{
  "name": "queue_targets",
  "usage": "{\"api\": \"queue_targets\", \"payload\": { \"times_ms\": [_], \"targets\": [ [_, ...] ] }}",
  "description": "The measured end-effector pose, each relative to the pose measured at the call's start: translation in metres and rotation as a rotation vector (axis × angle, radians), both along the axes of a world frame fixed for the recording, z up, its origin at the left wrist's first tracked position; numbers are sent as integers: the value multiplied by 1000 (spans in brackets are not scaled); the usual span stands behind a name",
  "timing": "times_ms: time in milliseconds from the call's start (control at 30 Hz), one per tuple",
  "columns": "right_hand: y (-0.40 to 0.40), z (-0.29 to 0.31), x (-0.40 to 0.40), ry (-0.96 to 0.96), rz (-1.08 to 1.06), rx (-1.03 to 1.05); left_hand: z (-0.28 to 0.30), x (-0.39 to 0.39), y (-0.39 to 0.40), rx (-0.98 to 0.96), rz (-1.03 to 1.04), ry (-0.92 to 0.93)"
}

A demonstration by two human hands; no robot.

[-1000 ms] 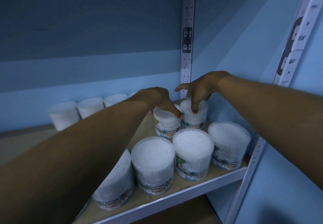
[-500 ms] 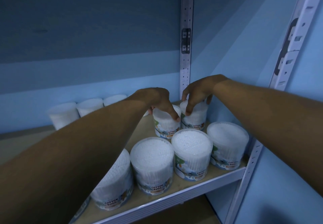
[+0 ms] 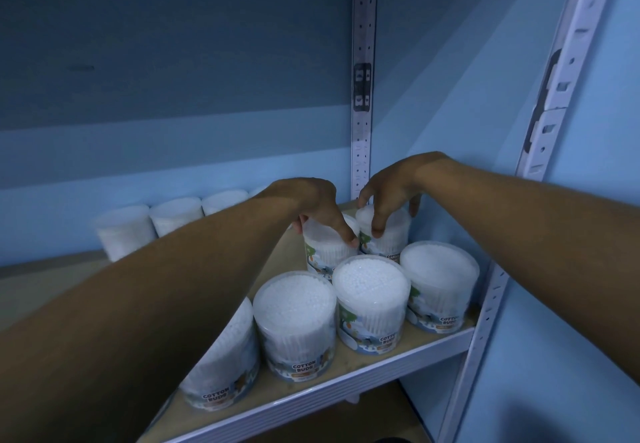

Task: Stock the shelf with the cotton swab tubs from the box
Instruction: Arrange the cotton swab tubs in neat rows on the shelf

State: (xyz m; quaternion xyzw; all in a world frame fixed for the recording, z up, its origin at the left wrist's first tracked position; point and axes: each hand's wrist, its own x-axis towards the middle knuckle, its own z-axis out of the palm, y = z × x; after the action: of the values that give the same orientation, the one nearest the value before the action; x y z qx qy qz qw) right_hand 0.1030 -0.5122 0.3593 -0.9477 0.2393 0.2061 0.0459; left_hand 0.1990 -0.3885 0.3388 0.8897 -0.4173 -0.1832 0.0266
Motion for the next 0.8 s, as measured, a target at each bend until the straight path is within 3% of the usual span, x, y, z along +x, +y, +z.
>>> {"api": "queue_targets", "payload": {
  "times_ms": [800],
  "targets": [
    [7,1,-27,7,-31,43,2,-19,6,22,-26,-7]
  ]
}}
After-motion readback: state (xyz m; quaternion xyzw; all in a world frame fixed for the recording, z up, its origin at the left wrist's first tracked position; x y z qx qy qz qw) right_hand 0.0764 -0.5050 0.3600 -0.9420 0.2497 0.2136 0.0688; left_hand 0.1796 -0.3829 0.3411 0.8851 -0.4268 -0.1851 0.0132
